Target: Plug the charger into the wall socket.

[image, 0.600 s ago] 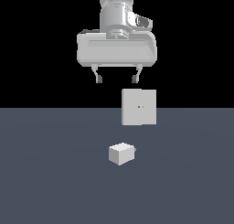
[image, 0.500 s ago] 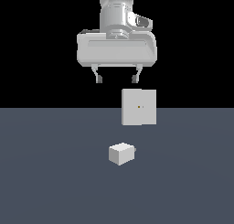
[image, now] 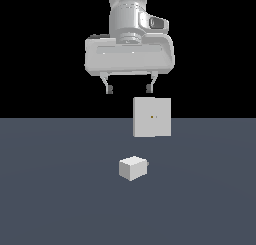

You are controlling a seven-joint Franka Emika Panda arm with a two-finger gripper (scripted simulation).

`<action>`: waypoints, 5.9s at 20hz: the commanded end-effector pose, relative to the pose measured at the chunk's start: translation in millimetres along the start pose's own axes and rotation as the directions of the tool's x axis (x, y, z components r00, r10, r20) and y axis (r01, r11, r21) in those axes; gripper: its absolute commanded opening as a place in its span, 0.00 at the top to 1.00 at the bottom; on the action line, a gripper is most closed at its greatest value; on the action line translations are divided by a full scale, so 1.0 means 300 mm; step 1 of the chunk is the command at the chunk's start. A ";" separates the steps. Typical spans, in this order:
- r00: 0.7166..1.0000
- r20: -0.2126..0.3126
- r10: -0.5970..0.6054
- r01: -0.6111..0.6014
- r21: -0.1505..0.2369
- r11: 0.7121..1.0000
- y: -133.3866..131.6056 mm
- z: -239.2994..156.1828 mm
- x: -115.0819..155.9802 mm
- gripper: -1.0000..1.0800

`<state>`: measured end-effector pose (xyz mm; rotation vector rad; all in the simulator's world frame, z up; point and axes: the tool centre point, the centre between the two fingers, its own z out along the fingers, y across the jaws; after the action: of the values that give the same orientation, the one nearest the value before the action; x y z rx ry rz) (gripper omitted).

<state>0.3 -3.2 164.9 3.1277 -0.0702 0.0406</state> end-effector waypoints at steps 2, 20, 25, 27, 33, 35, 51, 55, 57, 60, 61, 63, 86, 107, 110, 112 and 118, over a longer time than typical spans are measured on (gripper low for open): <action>0.999 -0.014 0.047 -0.047 -0.005 0.999 0.007 0.018 -0.017 0.04; 0.914 -0.122 0.387 -0.393 -0.024 0.919 0.036 0.162 -0.144 0.04; 0.872 -0.150 0.466 -0.474 -0.023 0.880 0.037 0.200 -0.174 0.04; 0.854 -0.161 0.495 -0.505 -0.023 0.863 0.037 0.215 -0.185 0.04; 0.794 -0.192 0.577 -0.591 -0.019 0.807 0.034 0.261 -0.217 0.04; 0.774 -0.202 0.600 -0.615 -0.017 0.788 0.033 0.275 -0.226 0.04; 0.685 -0.239 0.689 -0.711 -0.010 0.703 0.026 0.335 -0.261 0.04; 0.687 -0.238 0.687 -0.709 -0.010 0.705 0.025 0.338 -0.261 0.04; 0.687 -0.238 0.687 -0.709 -0.010 0.705 0.025 0.348 -0.262 0.04; 0.686 -0.238 0.688 -0.710 -0.010 0.704 0.025 0.377 -0.264 0.04; 0.686 -0.238 0.688 -0.710 -0.010 0.704 0.024 0.390 -0.264 0.04; 0.685 -0.237 0.689 -0.711 -0.010 0.704 0.025 0.421 -0.266 0.04; 0.686 -0.238 0.688 -0.709 -0.009 0.705 0.023 0.503 -0.268 1.00; 0.875 -0.242 0.420 -0.432 0.000 0.902 0.116 0.409 -0.257 1.00; 0.902 -0.244 0.357 -0.368 0.001 0.930 0.135 0.389 -0.250 1.00; 0.917 -0.244 0.316 -0.326 0.002 0.946 0.147 0.377 -0.245 1.00; 0.949 -0.246 0.198 -0.204 0.005 0.979 0.179 0.342 -0.228 1.00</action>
<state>-69.0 -52.9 58.4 3.0422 -0.4328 0.4221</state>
